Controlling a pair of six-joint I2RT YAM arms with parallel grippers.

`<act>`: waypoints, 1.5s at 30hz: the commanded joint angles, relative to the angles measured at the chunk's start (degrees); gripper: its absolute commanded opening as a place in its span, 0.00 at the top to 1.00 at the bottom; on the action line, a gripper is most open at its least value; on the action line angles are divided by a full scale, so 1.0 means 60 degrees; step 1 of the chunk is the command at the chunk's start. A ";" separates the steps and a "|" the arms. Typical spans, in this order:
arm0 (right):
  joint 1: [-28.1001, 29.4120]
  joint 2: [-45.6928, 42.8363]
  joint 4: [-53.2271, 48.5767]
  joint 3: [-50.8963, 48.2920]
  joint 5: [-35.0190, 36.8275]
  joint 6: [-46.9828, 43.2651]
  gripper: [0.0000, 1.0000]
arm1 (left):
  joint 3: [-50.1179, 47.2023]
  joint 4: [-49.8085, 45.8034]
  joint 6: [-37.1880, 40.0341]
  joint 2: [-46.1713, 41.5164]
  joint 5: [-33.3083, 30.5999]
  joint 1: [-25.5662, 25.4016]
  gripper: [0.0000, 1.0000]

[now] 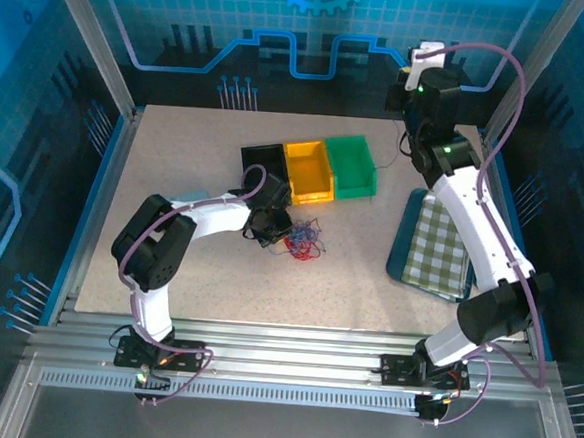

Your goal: Untangle the cables

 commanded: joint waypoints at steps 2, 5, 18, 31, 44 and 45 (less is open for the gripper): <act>0.0088 0.0694 0.0437 0.1456 -0.0189 -0.0514 1.00 | 0.0181 -0.0079 0.0079 0.0298 0.0087 -0.0054 1.00; 0.0101 0.1200 0.0291 0.2294 -0.0114 -0.0574 1.00 | 0.0310 -0.0202 0.0205 0.0338 -0.0005 -0.0053 1.00; 0.0095 0.1727 0.0143 0.1539 -0.0149 -0.0162 1.00 | 0.0474 -0.0342 0.0298 0.0473 0.0043 0.0008 1.00; -0.0190 0.2307 -0.0400 -0.0223 -0.1266 0.1524 1.00 | 0.0238 -0.0019 0.0125 0.0532 0.0215 0.0004 1.00; -0.0250 0.1729 -0.0329 -0.1984 -0.2281 0.2015 1.00 | 0.1113 -0.0334 0.0452 0.1073 0.0382 0.0107 1.00; -0.0250 0.1750 -0.0322 -0.2017 -0.2389 0.2055 1.00 | 0.1117 -0.0289 0.0422 0.1109 0.0404 0.0107 1.00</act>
